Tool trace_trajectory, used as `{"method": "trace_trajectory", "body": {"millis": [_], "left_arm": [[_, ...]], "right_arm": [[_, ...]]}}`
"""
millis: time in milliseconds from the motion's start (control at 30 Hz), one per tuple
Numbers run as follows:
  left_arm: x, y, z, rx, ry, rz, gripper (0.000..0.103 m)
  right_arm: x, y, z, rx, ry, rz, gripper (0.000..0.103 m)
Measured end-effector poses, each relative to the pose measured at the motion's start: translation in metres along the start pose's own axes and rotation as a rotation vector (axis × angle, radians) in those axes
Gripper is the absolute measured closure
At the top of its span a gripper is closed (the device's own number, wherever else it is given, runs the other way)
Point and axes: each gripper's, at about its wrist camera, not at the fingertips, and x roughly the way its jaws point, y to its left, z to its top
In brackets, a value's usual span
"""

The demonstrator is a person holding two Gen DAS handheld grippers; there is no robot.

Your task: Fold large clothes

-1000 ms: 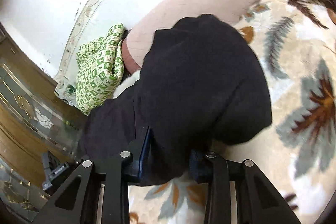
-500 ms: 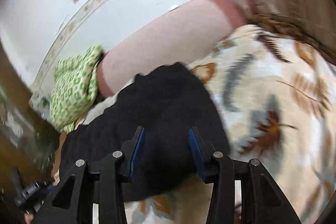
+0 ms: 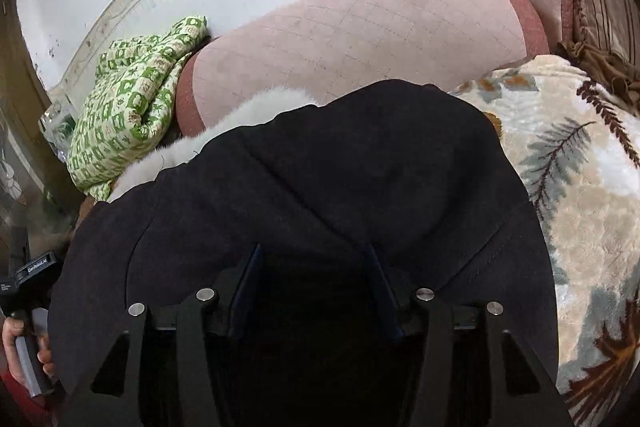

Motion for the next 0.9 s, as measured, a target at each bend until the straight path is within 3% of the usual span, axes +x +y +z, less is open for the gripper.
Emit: {"method": "trace_trajectory", "body": {"millis": [233,500,667,800,900], "left_arm": [[-0.050,-0.012,-0.019,0.021,-0.010,0.049,0.002],[-0.121,-0.033,-0.060,0.113,-0.102,0.056,0.002],[-0.140,-0.038,-0.084,0.165,-0.133,0.080,0.002],[-0.148,-0.035,-0.098,0.175,-0.149,0.063,0.002],[-0.143,-0.036,-0.106,0.200,-0.163,0.078,0.002]], "right_arm": [[-0.015,0.008,0.002,-0.002,-0.029,-0.067,0.039],[-0.045,0.002,-0.001,0.010,-0.035,-0.099,0.036],[-0.074,-0.014,-0.004,0.008,-0.058,-0.182,0.020],[-0.091,-0.059,-0.011,0.146,-0.025,-0.225,0.019],[-0.108,-0.086,-0.013,0.282,-0.029,-0.148,0.019]]}}
